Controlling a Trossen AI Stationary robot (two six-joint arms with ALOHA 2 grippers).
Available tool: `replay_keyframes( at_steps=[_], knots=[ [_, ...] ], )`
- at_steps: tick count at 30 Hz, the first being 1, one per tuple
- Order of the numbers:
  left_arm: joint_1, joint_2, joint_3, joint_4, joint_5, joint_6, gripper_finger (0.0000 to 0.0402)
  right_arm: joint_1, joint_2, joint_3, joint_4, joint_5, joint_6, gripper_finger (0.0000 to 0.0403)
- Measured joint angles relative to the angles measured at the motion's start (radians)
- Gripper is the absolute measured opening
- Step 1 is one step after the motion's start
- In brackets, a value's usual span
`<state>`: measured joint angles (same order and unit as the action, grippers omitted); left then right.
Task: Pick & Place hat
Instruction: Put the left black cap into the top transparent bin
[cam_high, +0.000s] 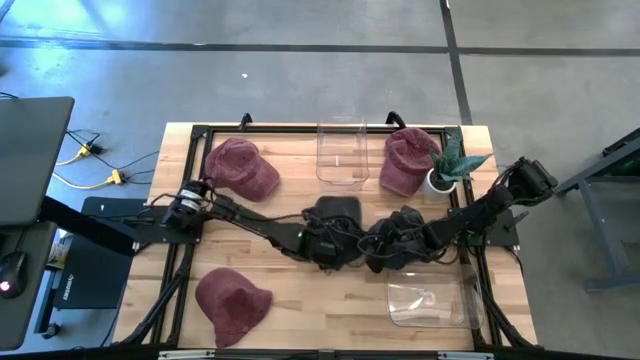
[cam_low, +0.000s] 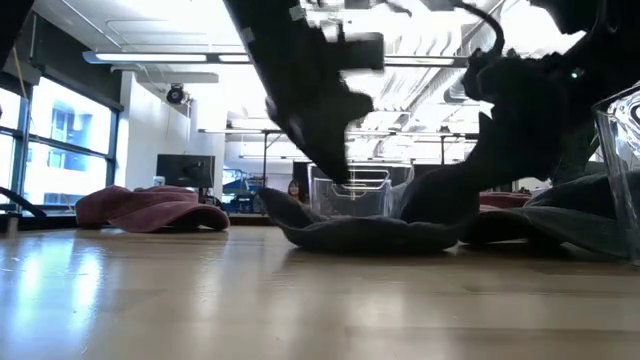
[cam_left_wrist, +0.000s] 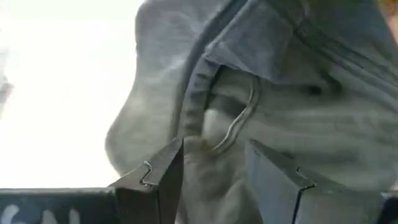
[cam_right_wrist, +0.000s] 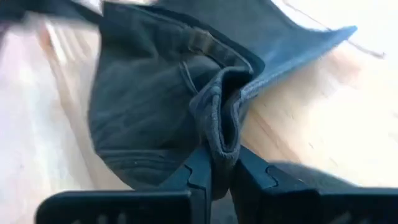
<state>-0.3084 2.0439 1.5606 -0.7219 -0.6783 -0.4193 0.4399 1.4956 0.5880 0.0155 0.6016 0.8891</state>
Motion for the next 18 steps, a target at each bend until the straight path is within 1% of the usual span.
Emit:
replay_keyframes(
  at_steps=[4, 9, 11, 12, 14, 16, 18],
  knots=[
    [-0.078, -0.015, 0.076, -0.294, -0.121, -0.134, 0.0162, -0.002, 0.000, 0.000, -0.028, -0.013, 0.005, 0.0080],
    [-0.147, -0.014, 0.077, -0.497, -0.122, -0.255, 0.0162, -0.002, -0.036, 0.000, -0.118, -0.012, 0.021, 0.0142],
    [-0.178, -0.015, 0.078, -0.540, -0.148, -0.249, 0.0162, -0.002, -0.075, 0.000, -0.188, -0.012, 0.047, 0.0159],
    [-0.196, -0.018, 0.077, -0.543, -0.164, -0.229, 0.0162, -0.002, -0.100, 0.000, -0.230, -0.013, 0.059, 0.0164],
    [-0.224, -0.018, 0.059, -0.480, -0.196, -0.161, 0.0162, -0.002, -0.152, 0.000, -0.300, -0.013, 0.089, 0.0169],
    [-0.241, -0.017, 0.029, -0.403, -0.200, -0.045, 0.0162, 0.004, -0.199, 0.000, -0.339, -0.012, 0.098, 0.0168],
    [-0.243, -0.017, 0.001, -0.322, -0.202, 0.094, 0.0162, 0.015, -0.230, 0.000, -0.336, -0.003, 0.078, 0.0167]
  ],
)
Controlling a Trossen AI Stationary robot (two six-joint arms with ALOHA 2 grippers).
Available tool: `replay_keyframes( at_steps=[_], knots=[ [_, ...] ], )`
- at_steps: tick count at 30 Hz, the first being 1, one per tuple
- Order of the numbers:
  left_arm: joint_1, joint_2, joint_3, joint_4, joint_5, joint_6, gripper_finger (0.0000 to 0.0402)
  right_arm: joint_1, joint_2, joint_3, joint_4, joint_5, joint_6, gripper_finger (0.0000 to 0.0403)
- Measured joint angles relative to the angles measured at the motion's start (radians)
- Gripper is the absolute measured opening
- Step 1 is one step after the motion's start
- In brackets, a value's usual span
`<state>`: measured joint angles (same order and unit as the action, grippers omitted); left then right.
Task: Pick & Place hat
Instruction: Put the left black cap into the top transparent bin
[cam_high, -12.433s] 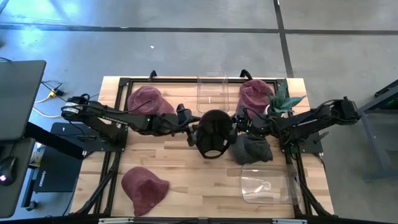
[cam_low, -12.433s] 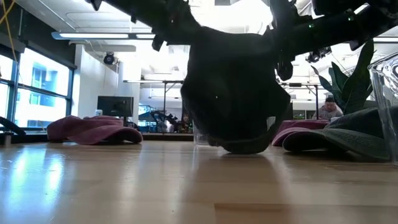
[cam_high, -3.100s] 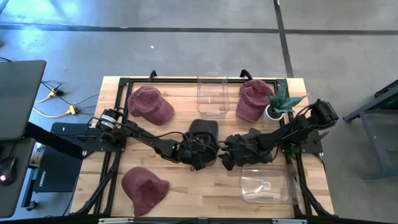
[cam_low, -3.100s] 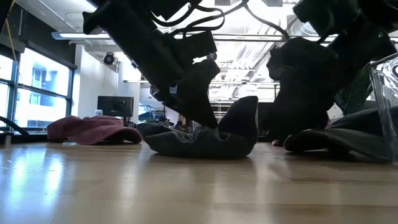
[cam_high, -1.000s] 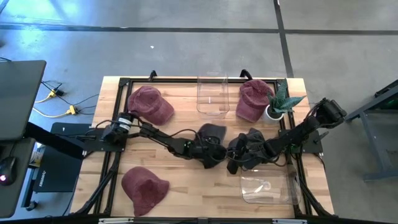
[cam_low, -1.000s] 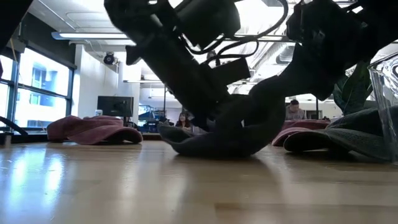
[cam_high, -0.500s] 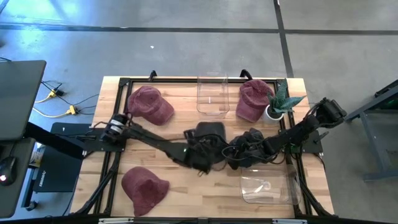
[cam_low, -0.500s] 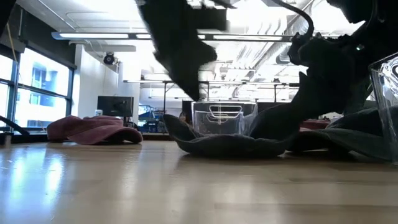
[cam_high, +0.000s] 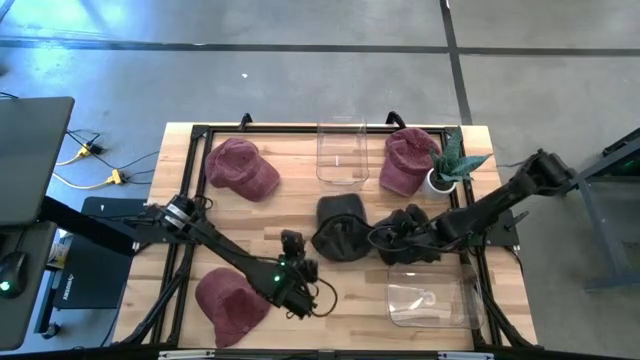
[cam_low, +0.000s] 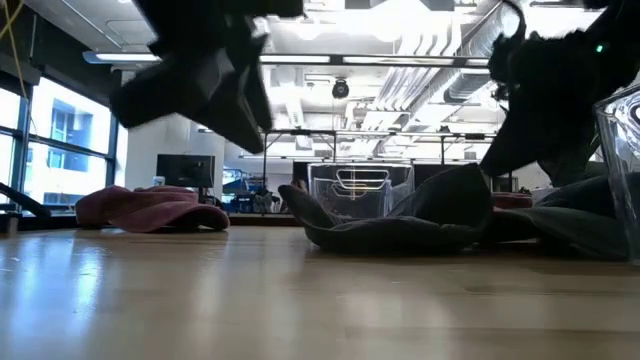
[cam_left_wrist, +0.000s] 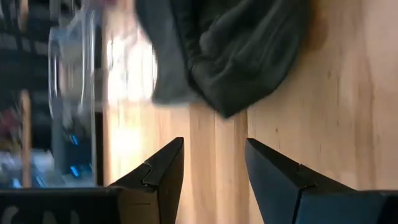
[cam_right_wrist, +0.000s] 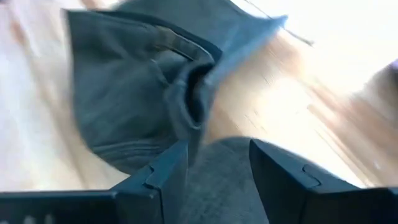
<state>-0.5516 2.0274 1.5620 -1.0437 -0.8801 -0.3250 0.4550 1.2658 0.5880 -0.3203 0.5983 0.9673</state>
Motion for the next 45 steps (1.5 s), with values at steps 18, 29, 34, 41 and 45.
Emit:
replay_keyframes(
  at_steps=[18, 29, 34, 41, 45],
  knots=[
    [0.209, 0.000, -0.055, 0.201, 0.473, -0.100, 0.0166, 0.063, 0.016, 0.000, 0.213, 0.036, -0.189, 0.0166],
    [0.244, 0.001, -0.102, 0.070, 0.145, -0.281, 0.0166, 0.063, 0.031, 0.000, 0.229, -0.013, -0.181, 0.0162],
    [0.303, -0.028, -0.104, -0.248, -0.049, -0.471, 0.0166, 0.063, 0.031, 0.000, 0.245, 0.010, -0.180, 0.0161],
    [0.242, -0.140, -0.100, -0.247, -0.049, -0.501, 0.0166, -0.046, 0.031, 0.000, 0.154, -0.002, -0.189, 0.0146],
    [0.188, -0.140, -0.106, 0.011, 0.081, -0.335, 0.0166, -0.168, 0.031, 0.000, 0.153, -0.025, -0.319, 0.0113]
  ],
)
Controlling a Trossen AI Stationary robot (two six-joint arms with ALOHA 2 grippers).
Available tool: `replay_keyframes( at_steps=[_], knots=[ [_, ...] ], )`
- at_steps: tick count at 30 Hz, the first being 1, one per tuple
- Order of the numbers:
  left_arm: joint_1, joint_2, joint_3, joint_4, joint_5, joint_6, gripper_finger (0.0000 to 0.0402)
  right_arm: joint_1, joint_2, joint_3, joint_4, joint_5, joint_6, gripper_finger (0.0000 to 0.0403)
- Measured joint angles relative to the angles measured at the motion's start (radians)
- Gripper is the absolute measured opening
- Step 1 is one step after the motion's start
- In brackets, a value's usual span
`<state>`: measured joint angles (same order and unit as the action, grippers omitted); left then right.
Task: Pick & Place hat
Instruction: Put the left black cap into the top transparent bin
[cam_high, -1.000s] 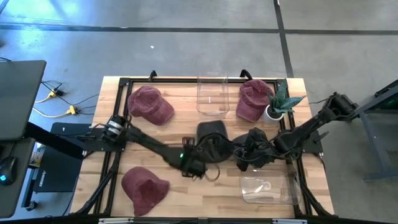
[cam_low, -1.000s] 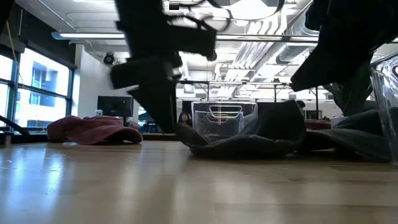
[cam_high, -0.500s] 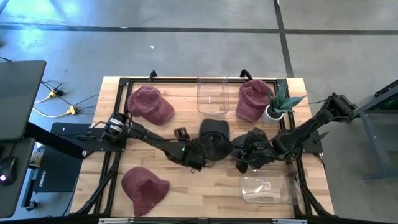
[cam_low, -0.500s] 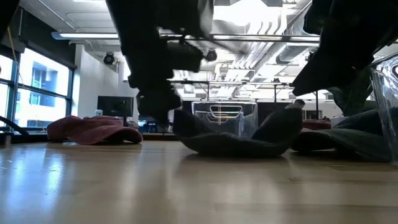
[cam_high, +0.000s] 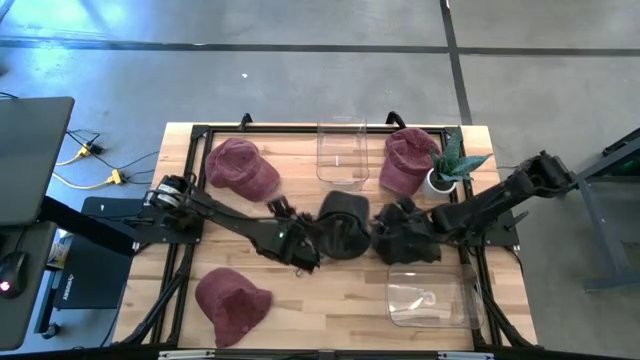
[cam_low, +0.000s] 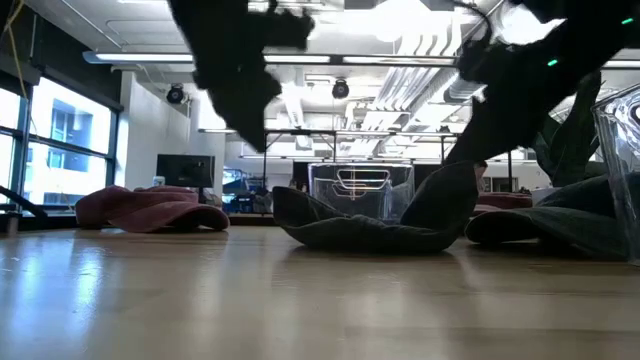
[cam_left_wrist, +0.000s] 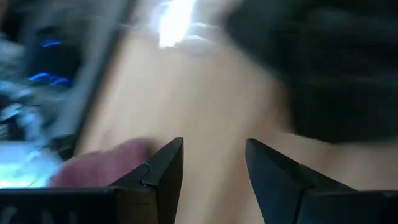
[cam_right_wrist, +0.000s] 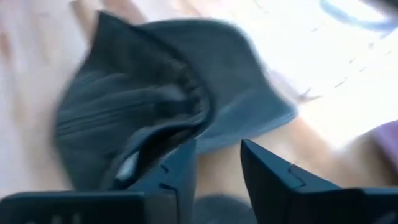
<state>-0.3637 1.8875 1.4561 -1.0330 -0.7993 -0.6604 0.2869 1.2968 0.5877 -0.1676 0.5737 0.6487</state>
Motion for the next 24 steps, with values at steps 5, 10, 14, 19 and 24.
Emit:
replay_keyframes(
  at_steps=[5, 10, 14, 19, 24],
  knots=[
    [-0.011, 0.074, -0.023, 0.434, 0.258, 0.224, 0.0165, -0.138, 0.000, 0.000, 0.012, -0.047, -0.130, 0.0054],
    [0.003, 0.145, -0.020, 0.531, 0.348, 0.295, 0.0165, -0.198, 0.000, 0.000, 0.025, -0.138, -0.206, 0.0005],
    [0.012, 0.150, -0.020, 0.347, 0.259, 0.213, 0.0165, -0.179, 0.042, 0.000, 0.027, -0.241, -0.213, 0.0012],
    [0.010, 0.110, -0.021, 0.018, 0.073, 0.059, 0.0165, -0.145, 0.201, 0.000, 0.224, -0.414, -0.235, 0.0004],
    [0.009, 0.052, -0.021, -0.400, -0.021, -0.184, 0.0165, -0.119, 0.331, 0.041, 0.551, -0.654, -0.273, 0.0006]
  ],
)
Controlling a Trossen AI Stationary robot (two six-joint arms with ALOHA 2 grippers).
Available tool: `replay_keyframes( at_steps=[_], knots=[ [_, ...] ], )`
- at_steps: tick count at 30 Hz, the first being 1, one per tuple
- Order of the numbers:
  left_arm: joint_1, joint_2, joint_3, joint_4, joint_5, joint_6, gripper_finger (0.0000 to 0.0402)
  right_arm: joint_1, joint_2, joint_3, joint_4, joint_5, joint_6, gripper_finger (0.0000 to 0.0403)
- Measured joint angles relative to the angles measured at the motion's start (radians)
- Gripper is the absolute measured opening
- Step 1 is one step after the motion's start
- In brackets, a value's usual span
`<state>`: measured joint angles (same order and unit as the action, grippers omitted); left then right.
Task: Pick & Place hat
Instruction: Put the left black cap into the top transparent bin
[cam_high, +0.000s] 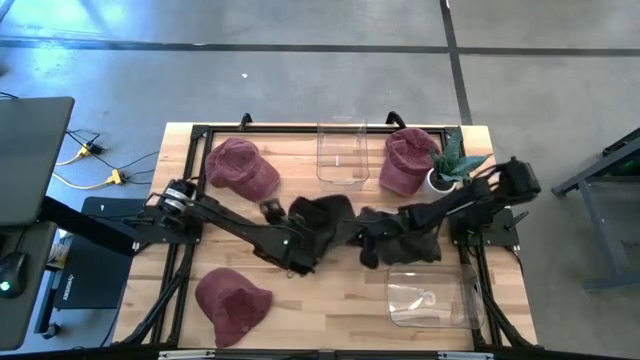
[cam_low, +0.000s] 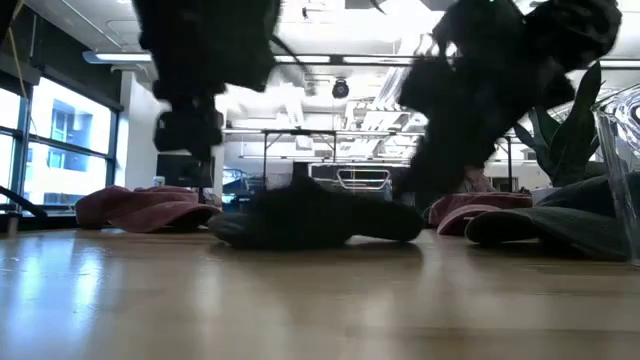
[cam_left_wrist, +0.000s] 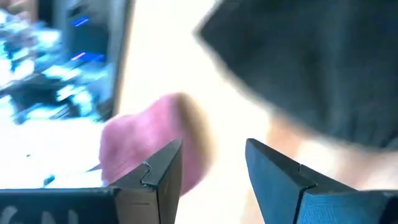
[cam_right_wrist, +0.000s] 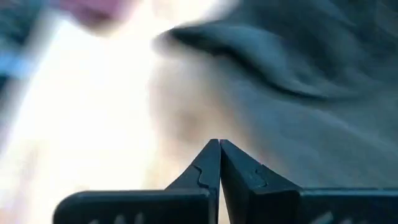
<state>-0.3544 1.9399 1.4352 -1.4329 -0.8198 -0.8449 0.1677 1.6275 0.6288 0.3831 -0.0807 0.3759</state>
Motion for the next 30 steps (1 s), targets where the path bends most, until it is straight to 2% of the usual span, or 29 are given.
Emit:
replay_keyframes(
  at_steps=[2, 4, 7, 12, 18, 23, 25, 28, 30],
  knots=[
    [-0.008, -0.031, 0.000, -0.123, -0.029, -0.094, 0.0165, 0.008, 0.003, 0.044, -0.004, -0.065, -0.014, 0.0008],
    [-0.020, -0.068, 0.000, -0.137, -0.038, -0.134, 0.0165, 0.019, -0.012, 0.079, -0.030, -0.063, -0.018, 0.0007],
    [-0.042, -0.121, -0.020, 0.002, -0.031, -0.069, 0.0165, 0.034, -0.053, 0.112, -0.102, 0.037, -0.023, 0.0002],
    [-0.046, -0.120, -0.092, 0.284, 0.010, 0.109, 0.0165, 0.067, -0.103, 0.110, -0.250, 0.229, -0.103, 0.0014],
    [-0.030, -0.123, -0.237, 0.587, 0.082, 0.238, 0.0165, 0.147, -0.077, 0.108, -0.281, 0.335, -0.349, 0.0081],
    [-0.025, -0.122, -0.280, 0.670, 0.092, 0.284, 0.0165, 0.197, -0.034, 0.109, -0.277, 0.550, -0.563, 0.0154],
    [-0.025, -0.122, -0.284, 0.697, 0.103, 0.313, 0.0165, 0.199, 0.002, 0.109, -0.269, 0.590, -0.594, 0.0170],
    [-0.025, -0.122, -0.286, 0.749, 0.107, 0.360, 0.0165, 0.187, 0.069, 0.108, -0.210, 0.601, -0.647, 0.0172],
    [-0.024, -0.122, -0.286, 0.801, 0.107, 0.405, 0.0165, 0.184, 0.110, 0.109, -0.166, 0.648, -0.681, 0.0157]
  ],
)
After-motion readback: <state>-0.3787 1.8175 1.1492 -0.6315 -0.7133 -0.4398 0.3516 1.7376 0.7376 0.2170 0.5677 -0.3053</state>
